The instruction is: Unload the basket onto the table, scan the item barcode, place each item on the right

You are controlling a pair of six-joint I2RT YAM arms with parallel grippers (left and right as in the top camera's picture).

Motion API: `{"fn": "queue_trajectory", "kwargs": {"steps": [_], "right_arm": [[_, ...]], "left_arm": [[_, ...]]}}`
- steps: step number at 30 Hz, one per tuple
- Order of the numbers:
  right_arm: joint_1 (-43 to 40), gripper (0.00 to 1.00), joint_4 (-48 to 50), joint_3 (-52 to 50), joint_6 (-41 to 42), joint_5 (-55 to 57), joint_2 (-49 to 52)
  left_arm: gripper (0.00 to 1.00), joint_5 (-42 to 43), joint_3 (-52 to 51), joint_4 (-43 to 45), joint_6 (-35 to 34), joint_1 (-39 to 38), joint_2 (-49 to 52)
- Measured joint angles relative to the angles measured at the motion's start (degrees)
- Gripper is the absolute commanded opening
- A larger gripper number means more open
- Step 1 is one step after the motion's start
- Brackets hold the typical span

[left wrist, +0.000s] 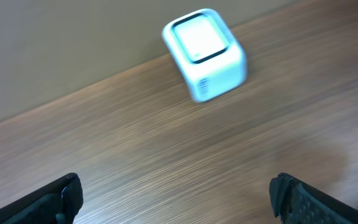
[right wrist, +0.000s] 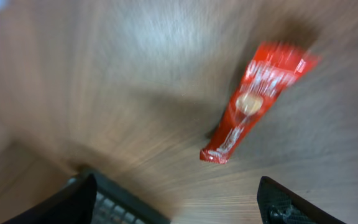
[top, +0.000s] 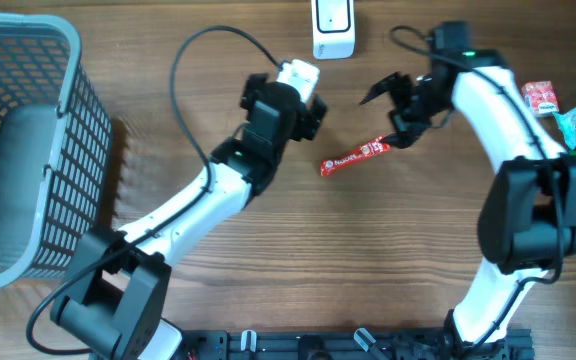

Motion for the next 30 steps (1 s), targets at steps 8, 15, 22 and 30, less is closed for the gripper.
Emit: {"fn": "queue_trajectory", "kwargs": {"steps": [8, 15, 22, 30], "right_arm": [[5.8, 0.69, -1.2, -0.1, 10.9, 10.5, 0.0], [6.8, 0.68, -0.9, -1.1, 13.9, 12.9, 1.4], [9.6, 0.54, 3.1, -1.2, 14.1, 12.8, 6.6], [12.2, 0.52, 2.7, -1.5, 14.3, 13.1, 8.1]], "left_arm": [[1.0, -0.7, 0.0, -4.9, 0.2, 3.0, -0.3], [1.0, -0.7, 0.0, -6.0, 0.2, 3.0, -0.3], [1.0, -0.7, 0.0, -6.2, 0.2, 4.4, -0.3], [1.0, -0.7, 0.0, -9.1, 0.2, 7.9, -0.3]]}}
